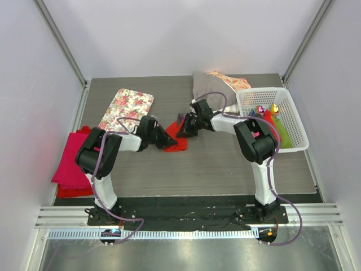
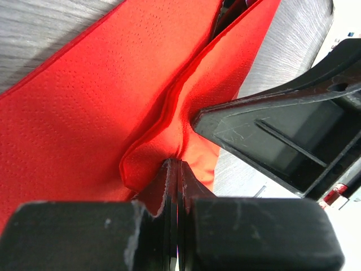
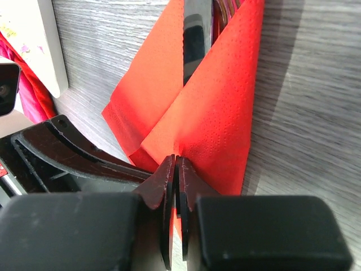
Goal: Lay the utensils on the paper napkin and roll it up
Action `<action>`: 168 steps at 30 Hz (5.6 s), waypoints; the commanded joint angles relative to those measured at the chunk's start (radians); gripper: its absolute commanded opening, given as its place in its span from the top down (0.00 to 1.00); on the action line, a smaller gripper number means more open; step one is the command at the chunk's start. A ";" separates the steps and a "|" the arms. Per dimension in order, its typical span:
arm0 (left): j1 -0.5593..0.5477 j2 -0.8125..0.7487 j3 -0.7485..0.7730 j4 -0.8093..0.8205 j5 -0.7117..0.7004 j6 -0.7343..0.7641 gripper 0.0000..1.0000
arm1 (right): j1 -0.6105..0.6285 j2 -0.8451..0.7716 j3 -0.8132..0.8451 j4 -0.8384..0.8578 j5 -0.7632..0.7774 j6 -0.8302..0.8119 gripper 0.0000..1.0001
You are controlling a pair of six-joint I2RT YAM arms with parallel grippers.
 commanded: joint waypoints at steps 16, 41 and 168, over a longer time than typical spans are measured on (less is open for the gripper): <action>-0.037 -0.090 -0.037 0.054 -0.040 0.086 0.95 | -0.001 0.033 -0.035 0.014 0.010 -0.029 0.93; -0.013 0.028 0.014 -0.124 -0.083 0.062 1.00 | -0.050 -0.117 -0.106 0.219 -0.161 0.092 0.74; -0.007 0.022 0.063 -0.233 -0.112 0.145 1.00 | 0.083 0.064 0.353 -0.356 0.271 -0.216 0.99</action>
